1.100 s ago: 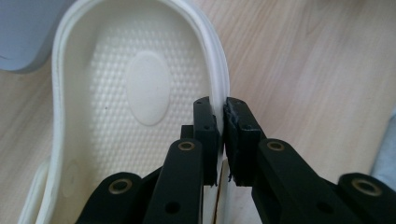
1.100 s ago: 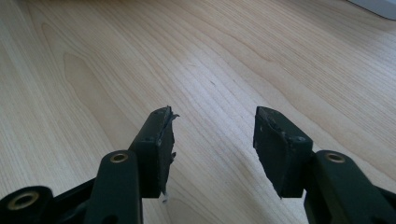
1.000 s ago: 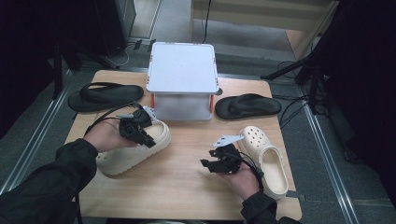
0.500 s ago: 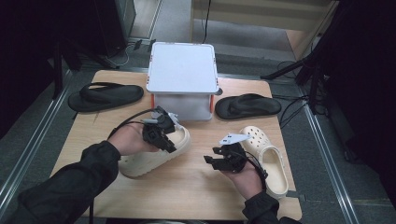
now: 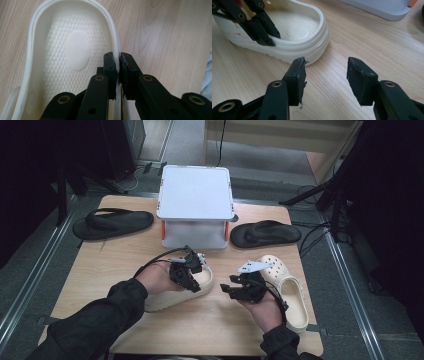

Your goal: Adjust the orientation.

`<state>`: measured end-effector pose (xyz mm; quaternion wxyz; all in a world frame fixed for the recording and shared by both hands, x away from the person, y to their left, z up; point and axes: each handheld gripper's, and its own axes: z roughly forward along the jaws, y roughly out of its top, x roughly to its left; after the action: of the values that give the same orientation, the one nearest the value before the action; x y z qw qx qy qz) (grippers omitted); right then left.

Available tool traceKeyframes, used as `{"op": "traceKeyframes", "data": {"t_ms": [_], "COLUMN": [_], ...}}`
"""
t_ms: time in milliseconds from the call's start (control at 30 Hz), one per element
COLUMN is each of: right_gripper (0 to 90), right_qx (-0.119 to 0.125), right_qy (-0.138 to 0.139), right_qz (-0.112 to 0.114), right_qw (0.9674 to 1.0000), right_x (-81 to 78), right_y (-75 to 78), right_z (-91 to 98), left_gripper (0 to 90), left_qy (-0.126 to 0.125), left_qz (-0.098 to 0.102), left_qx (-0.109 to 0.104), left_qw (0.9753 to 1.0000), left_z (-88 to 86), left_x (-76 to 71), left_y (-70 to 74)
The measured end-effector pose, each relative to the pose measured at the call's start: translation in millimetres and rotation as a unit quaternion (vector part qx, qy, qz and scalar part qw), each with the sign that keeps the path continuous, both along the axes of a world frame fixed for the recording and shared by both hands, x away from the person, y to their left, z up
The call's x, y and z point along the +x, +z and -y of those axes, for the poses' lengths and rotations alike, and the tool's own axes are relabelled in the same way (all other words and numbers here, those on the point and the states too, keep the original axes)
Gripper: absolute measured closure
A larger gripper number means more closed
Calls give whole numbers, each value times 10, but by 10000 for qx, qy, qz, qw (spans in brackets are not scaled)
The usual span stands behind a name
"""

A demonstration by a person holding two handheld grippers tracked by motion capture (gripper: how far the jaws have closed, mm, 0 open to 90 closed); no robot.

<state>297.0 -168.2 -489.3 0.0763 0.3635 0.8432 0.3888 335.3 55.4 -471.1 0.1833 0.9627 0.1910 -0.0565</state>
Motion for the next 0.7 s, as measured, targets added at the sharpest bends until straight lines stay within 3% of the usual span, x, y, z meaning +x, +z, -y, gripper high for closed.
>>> {"op": "traceKeyframes", "data": {"t_ms": [133,300,367,433,600,700], "right_gripper": [501,501,520,556,678,737], "right_qx": [3,6,44,108,135,132], "right_qy": [1,5,-26,-31,-16,38], "right_qz": [-1,-8,-36,-29,-32,-36], "right_qw": [10000,10000,10000,9999,9999,9999], "right_x": [9,18,29,37,85,110], "right_y": [-4,-8,-6,5,28,36], "right_z": [-3,0,8,15,2,-20], "left_gripper": [821,701,702,702,818,875], "left_qy": [58,161,196,277,540,608], "left_qz": [14,2,111,78,221,330], "left_qx": [-16,-158,-227,-347,-712,-743], "left_qw": [10000,9997,9995,9990,9958,9948], "left_z": [17,-4,-27,-56,-241,-342], "left_x": [17,33,14,10,-33,-62], "left_y": [-6,38,142,224,471,536]}}
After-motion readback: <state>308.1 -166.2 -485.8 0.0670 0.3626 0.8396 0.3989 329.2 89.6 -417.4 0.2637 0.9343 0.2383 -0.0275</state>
